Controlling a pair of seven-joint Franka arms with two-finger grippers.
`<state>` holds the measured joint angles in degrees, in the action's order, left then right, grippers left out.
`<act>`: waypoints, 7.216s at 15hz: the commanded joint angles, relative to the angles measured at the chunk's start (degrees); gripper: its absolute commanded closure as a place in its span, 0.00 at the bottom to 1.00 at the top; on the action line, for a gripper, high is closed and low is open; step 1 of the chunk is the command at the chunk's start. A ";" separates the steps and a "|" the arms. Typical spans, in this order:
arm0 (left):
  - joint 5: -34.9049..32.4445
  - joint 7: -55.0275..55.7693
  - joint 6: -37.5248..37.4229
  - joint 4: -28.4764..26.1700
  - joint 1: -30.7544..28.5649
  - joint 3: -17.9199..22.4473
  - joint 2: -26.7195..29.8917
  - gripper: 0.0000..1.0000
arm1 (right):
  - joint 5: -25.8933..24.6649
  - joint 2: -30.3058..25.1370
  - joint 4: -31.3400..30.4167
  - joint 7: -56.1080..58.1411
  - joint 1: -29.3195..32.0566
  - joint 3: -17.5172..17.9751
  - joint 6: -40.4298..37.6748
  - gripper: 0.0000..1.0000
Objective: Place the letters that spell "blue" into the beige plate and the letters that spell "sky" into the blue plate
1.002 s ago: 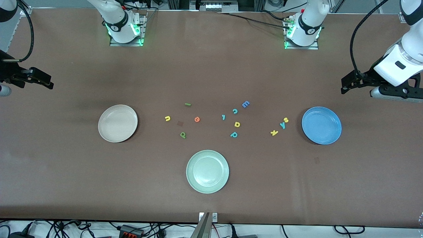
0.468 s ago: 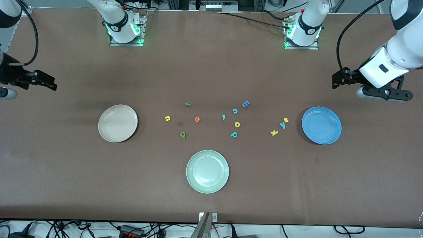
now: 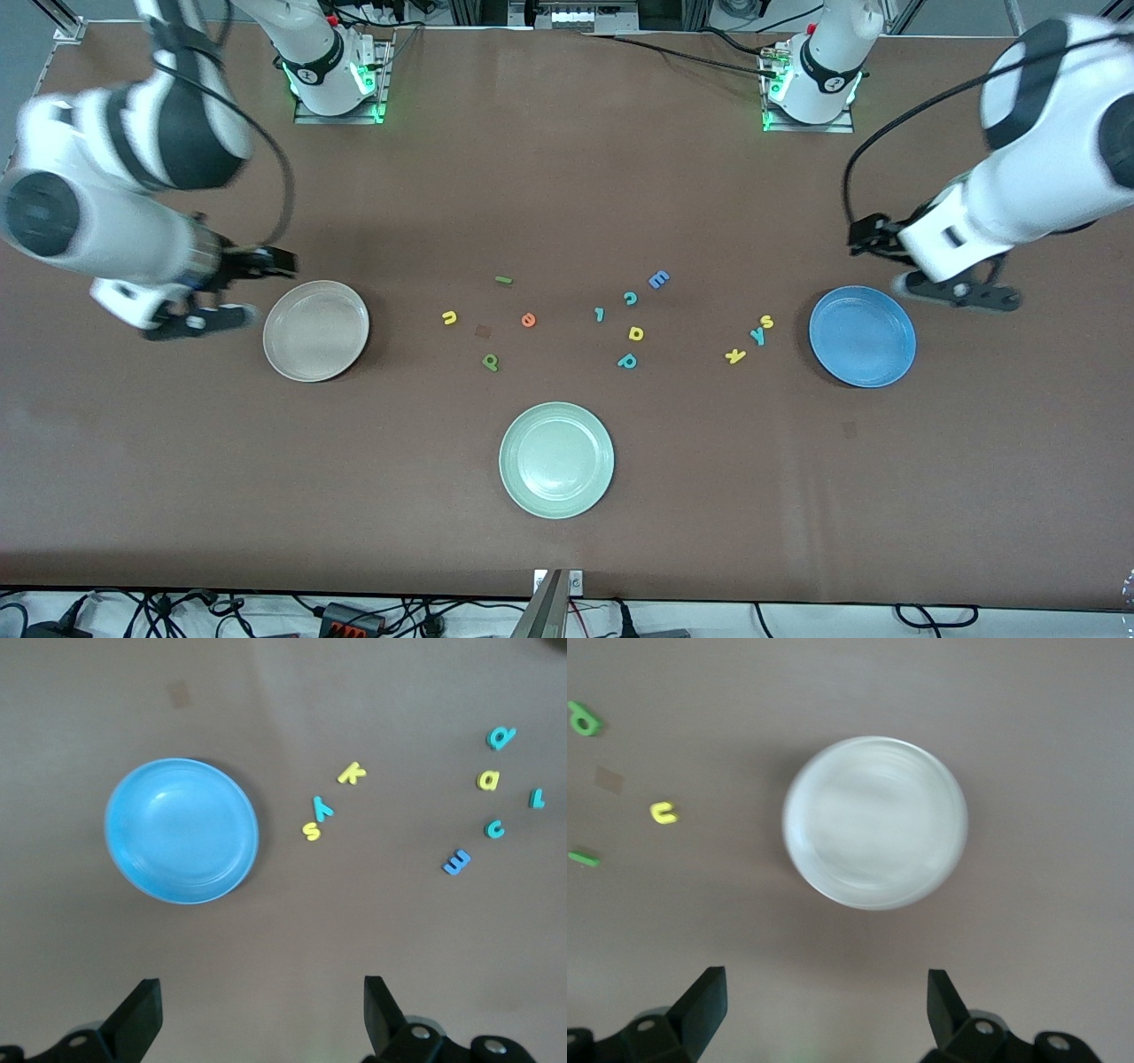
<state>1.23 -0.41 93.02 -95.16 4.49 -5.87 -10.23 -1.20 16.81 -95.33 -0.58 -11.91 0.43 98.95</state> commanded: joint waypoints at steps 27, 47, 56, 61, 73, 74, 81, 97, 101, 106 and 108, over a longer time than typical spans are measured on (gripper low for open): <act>-8.26 -30.18 37.06 -4.60 10.80 0.24 -29.41 0.44 | 3.40 19.93 -9.26 -10.40 -16.74 0.45 35.88 0.30; -9.84 -30.53 21.59 -6.01 -0.10 4.72 -20.70 0.42 | 3.13 11.32 -9.35 -0.49 -0.68 -0.08 24.20 0.88; -8.26 -3.97 22.72 -5.13 1.04 -3.26 -21.40 0.00 | 2.08 14.30 -12.78 4.00 5.67 -0.17 23.57 0.87; -8.26 10.69 30.20 -7.67 2.45 -5.29 -24.66 0.00 | 2.26 12.39 -11.29 3.57 5.94 -0.17 21.73 0.00; -9.05 11.48 38.02 -14.09 2.27 -5.30 -24.48 0.58 | 3.31 10.35 -7.59 -3.28 -7.40 0.62 22.77 0.00; -9.05 11.48 37.94 -14.09 2.27 -5.38 -24.40 0.68 | 3.48 10.53 -7.77 -3.46 -9.17 0.62 23.65 0.00; -8.96 10.43 37.24 -13.65 -0.27 -5.38 -24.13 0.93 | 3.49 12.90 -9.35 -8.10 -16.04 0.62 27.78 0.00; -11.25 2.25 17.02 -5.48 -8.45 -4.68 -22.55 0.44 | 3.49 13.34 -9.35 -12.24 -17.53 0.62 28.14 0.00; -10.90 3.13 16.67 -5.39 -7.84 -6.26 -22.29 0.00 | 3.49 13.43 -10.40 -19.53 -18.14 0.62 28.14 0.00; -10.28 19.95 16.66 -5.57 -7.57 -13.45 -22.55 0.00 | 3.57 14.22 -11.64 -27.43 -18.50 0.71 28.32 0.00; -10.37 30.95 17.54 -5.83 -6.79 -15.40 -24.30 0.00 | 3.66 14.66 -11.64 -31.83 -20.07 0.71 29.54 0.00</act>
<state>-8.64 21.14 109.99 -100.56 -2.91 -19.41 -33.46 1.83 31.37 -106.40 -27.65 -30.06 1.32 127.07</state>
